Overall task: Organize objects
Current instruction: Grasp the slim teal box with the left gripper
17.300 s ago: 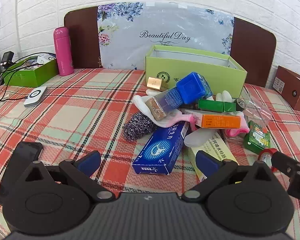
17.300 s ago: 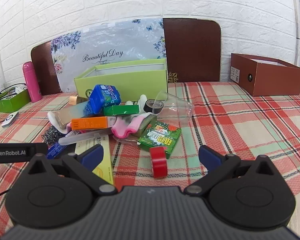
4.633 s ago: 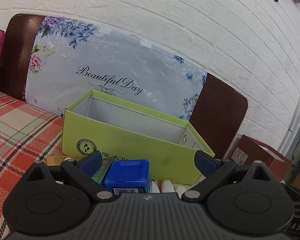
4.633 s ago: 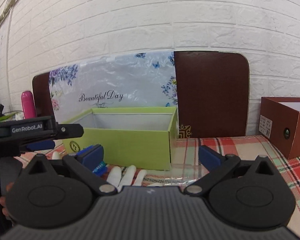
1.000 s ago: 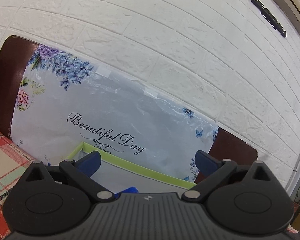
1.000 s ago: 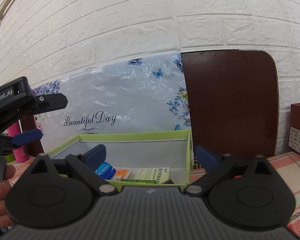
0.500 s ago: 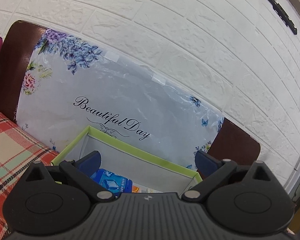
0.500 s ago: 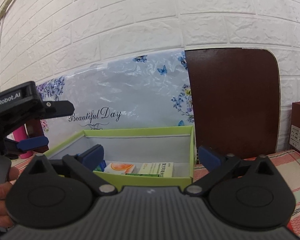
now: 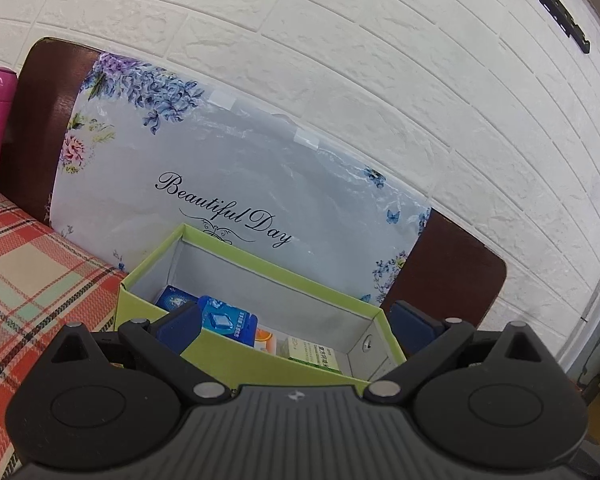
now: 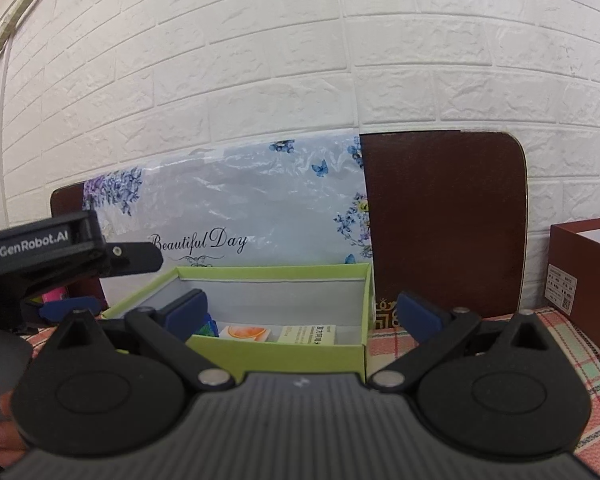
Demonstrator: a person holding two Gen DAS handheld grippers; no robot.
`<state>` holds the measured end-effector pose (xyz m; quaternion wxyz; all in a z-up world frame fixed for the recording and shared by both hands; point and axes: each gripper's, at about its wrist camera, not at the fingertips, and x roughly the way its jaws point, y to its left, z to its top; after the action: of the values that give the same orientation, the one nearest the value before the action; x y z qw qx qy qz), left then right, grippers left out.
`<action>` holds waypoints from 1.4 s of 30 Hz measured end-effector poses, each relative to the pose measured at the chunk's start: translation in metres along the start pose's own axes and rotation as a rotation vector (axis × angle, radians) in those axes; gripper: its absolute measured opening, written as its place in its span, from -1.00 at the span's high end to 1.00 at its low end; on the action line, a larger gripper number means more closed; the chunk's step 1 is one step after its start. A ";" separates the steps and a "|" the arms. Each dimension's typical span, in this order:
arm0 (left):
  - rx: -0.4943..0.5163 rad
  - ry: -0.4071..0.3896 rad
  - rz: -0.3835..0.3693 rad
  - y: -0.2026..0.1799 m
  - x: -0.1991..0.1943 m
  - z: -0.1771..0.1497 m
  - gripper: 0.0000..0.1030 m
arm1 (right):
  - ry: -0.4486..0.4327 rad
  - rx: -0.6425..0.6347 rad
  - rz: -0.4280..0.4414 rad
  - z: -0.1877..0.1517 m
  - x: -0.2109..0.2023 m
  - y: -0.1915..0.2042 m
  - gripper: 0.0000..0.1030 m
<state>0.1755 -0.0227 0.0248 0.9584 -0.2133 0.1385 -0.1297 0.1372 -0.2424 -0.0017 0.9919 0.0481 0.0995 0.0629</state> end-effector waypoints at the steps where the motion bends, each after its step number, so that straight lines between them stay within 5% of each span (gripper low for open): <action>1: -0.002 -0.003 -0.012 0.001 -0.004 -0.001 -0.99 | -0.004 -0.004 -0.006 0.000 -0.005 0.000 -1.00; 5: 0.013 -0.006 0.003 0.005 -0.012 -0.006 -0.99 | -0.023 -0.004 -0.041 0.002 -0.021 -0.005 -1.00; 12: 0.043 0.107 0.035 0.019 -0.005 -0.027 -0.99 | 0.030 0.087 -0.114 -0.028 -0.036 -0.038 -1.00; 20: 0.128 0.151 0.084 0.028 -0.002 -0.050 -0.73 | 0.107 0.085 -0.234 -0.043 -0.025 -0.058 -1.00; 30: 0.125 0.209 0.098 0.032 0.003 -0.052 -0.73 | 0.203 -0.009 -0.226 -0.068 0.008 -0.050 -1.00; 34: 0.153 0.255 0.102 0.031 0.009 -0.055 -0.42 | 0.203 0.032 -0.202 -0.066 0.015 -0.053 -1.00; 38: 0.224 0.308 0.075 0.024 0.017 -0.066 0.19 | 0.232 0.096 -0.166 -0.067 0.030 -0.059 -1.00; 42: 0.264 0.314 0.039 0.016 0.017 -0.071 0.20 | 0.251 0.125 -0.163 -0.069 0.034 -0.063 -0.87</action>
<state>0.1717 -0.0402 -0.0473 0.9470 -0.0605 0.2721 -0.1598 0.1631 -0.2942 -0.0820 0.9686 0.0932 0.2297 -0.0185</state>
